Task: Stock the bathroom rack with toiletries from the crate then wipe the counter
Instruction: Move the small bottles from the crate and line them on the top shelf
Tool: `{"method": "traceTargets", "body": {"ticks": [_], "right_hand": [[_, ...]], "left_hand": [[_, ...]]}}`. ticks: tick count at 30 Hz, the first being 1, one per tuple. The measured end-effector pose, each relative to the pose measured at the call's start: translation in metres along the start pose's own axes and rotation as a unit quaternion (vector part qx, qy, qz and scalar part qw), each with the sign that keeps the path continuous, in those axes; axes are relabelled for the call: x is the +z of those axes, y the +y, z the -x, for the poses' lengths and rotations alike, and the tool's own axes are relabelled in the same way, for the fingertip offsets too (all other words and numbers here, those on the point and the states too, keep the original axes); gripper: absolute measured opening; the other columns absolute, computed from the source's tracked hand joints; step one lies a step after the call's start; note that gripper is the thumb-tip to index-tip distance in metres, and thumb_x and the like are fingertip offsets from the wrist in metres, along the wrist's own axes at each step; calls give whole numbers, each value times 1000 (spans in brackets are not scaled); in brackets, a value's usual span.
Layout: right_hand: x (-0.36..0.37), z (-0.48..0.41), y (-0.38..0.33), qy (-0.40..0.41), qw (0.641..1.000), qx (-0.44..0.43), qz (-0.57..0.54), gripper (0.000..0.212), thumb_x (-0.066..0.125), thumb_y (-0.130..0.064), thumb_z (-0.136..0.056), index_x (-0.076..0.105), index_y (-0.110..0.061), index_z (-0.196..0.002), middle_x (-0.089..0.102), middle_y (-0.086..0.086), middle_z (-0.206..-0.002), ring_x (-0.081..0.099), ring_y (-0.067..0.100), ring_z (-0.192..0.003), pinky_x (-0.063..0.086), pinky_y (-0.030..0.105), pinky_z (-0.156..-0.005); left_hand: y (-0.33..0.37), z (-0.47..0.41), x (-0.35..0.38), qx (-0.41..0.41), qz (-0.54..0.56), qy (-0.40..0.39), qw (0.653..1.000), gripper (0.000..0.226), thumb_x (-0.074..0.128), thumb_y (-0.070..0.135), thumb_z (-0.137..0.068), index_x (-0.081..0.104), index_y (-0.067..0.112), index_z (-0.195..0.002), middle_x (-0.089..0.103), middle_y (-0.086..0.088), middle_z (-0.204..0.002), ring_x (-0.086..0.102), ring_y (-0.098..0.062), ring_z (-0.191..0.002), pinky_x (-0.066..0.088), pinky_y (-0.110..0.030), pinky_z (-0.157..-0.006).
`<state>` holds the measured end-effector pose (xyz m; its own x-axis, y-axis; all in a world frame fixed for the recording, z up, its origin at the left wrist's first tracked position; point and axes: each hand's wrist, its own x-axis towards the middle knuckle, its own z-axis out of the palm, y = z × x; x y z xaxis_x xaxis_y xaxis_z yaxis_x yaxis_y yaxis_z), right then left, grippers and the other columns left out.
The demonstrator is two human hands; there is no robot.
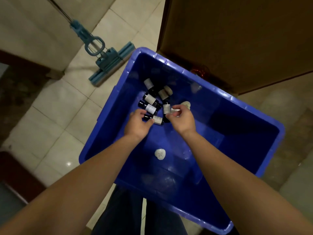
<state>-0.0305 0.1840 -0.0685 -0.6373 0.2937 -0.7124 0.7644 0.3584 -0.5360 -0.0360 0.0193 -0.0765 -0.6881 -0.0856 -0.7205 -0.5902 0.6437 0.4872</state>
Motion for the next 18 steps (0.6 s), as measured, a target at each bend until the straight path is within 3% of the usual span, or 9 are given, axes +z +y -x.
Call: {"method": "traceTargets", "body": {"ticks": [3, 11, 14, 18], "right_hand": [[9, -16, -2, 3, 1000, -24, 11, 27, 67, -19, -85, 62, -17, -112, 53, -10, -73, 55, 12, -74, 46, 28, -70], [26, -41, -20, -3, 995, -77, 56, 24, 67, -23, -85, 65, -23, -110, 51, -10, -67, 55, 13, -70, 48, 31, -65], [24, -47, -24, 17, 993, -89, 81, 26, 63, -25, -87, 66, -21, -112, 52, -9, -68, 60, 18, -77, 51, 33, -71], [24, -56, -33, 18, 985, -118, 124, 27, 60, -32, -90, 64, -27, -117, 56, -10, -72, 64, 22, -90, 51, 34, -77]], "left_hand": [[-1, -9, 8, -14, 25, 46, 999, 50, 74, 29, -83, 48, 13, -123, 47, 0, -113, 55, -19, -96, 44, -29, -82], [7, -29, 10, -37, 47, 89, 994, 74, 73, 34, -83, 34, 13, -141, 52, -8, -124, 56, -23, -99, 43, -30, -79], [15, -35, 10, -47, 16, 85, 995, 77, 74, 39, -80, 35, 17, -142, 49, -8, -132, 57, -28, -110, 48, -35, -84], [21, -41, 11, -48, -20, 81, 995, 67, 78, 36, -76, 45, 16, -131, 50, -7, -129, 59, -29, -108, 52, -42, -85]]}}
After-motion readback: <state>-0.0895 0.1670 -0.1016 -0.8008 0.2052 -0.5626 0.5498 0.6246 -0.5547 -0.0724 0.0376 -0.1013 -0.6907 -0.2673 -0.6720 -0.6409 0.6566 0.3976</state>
